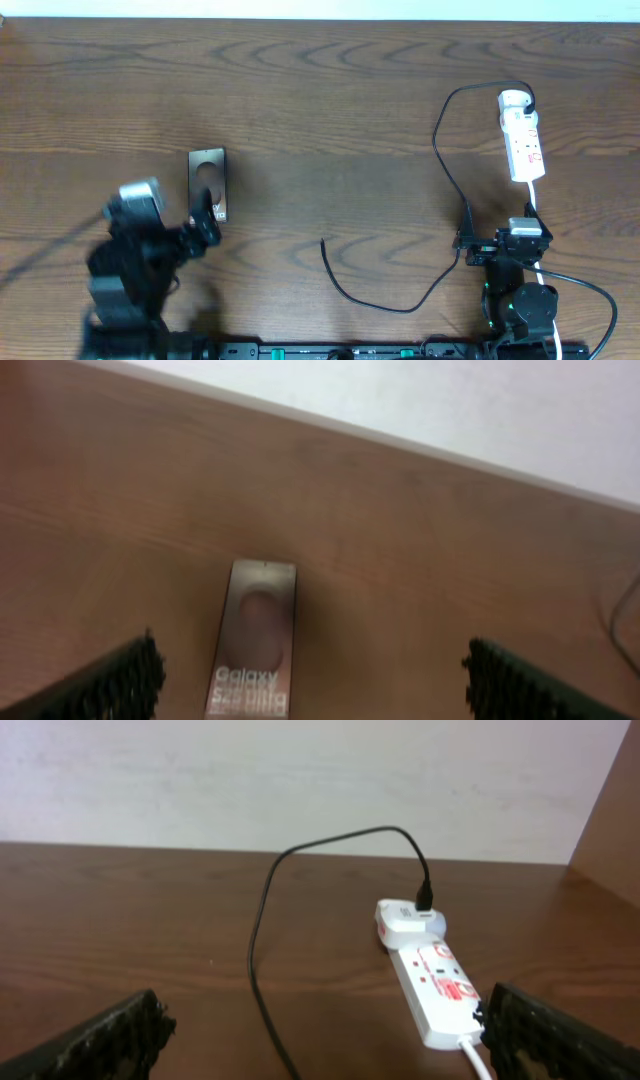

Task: Plug charger to phone and switch on socket
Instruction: 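Move the left gripper forward over the Galaxy phone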

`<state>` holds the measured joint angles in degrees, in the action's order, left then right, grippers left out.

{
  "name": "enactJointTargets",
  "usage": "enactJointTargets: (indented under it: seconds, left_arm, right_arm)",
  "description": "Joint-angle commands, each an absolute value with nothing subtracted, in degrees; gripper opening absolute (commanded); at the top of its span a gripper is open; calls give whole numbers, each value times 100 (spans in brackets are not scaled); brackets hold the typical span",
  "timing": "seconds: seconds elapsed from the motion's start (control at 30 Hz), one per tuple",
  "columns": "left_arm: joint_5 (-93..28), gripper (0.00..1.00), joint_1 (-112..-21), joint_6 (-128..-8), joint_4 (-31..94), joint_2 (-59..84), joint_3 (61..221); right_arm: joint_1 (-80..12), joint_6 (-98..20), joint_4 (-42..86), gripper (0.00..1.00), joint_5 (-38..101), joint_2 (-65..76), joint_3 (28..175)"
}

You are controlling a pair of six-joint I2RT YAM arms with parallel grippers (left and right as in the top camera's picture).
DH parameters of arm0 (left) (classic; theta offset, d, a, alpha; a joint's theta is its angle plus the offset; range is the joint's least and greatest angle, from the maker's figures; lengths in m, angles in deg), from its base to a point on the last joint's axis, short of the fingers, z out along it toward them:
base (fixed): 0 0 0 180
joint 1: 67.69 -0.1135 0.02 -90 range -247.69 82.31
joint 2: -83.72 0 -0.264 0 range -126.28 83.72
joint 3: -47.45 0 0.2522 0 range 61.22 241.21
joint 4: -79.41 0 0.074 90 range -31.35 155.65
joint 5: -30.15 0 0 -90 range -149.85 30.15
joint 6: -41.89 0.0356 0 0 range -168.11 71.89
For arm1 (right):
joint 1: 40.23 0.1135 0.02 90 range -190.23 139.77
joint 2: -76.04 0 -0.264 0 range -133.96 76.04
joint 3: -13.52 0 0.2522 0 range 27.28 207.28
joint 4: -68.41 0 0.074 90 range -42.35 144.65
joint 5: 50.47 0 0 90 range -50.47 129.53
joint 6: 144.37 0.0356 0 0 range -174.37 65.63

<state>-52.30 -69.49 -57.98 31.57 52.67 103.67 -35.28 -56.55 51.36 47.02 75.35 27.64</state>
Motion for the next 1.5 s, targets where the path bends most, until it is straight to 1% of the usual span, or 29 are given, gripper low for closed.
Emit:
enactJointTargets:
  seconds: [0.0,0.13,0.23,0.43,0.73,0.77,0.8,0.83,0.87,0.9,0.97,1.17,1.23,1.33,1.47]
  left_arm:
    - [-5197,94,-6971,-5822,2070,3637,12159]
    - [-5195,94,-6971,-5800,577,1917,13978]
    - [-5149,94,-6971,-5807,-11,948,14776]
    - [-5154,94,-6971,-5805,-120,-234,14892]
    - [-5156,93,-6971,-5803,-118,-1449,14887]
    - [-5160,75,-6971,-5798,-122,-1541,14885]
    - [-5165,42,-6971,-5772,-115,-1626,14883]
    - [-5178,27,-6971,-5761,-91,-1699,14883]
    - [-5182,26,-6971,-5761,-70,-1755,14883]
    - [-5182,29,-6971,-5761,-28,-1806,14883]
    - [-5180,98,-6971,-5763,7,-1884,14883]
    - [-5187,98,-6971,-5822,20,-1904,14883]
    - [-5409,98,-6971,-5796,107,-1904,14861]
    - [-5718,98,-6971,-5398,319,-1904,14791]
    - [-5713,98,-6971,-4930,361,-1904,14717]
  right_arm:
    - [-3563,-5724,5104,99,4710,7566,2759]
    - [-3563,-5722,5104,99,4710,7566,2759]
    - [-3563,-5724,5104,99,4710,7566,2759]
    - [-3563,-5724,5104,99,4708,7566,2759]
    - [-3563,-5724,5104,99,4710,7566,2759]
    - [-3563,-5722,5104,99,4710,7566,2759]
    - [-3563,-5724,5104,99,4710,7566,2759]
    - [-3563,-5724,5104,99,4710,7566,2759]
    - [-3563,-5722,5104,99,4710,7566,2759]
    - [-3563,-5724,5104,99,4710,7566,2759]
    - [-3563,-5722,5104,99,4710,7566,2759]
    - [-3563,-5724,5104,99,4710,7566,2759]
    - [-3563,-5724,5104,99,4708,7566,2759]
    - [-3563,-5724,5104,99,4710,7566,2759]
    - [-3563,-5722,5104,99,4710,7566,2759]
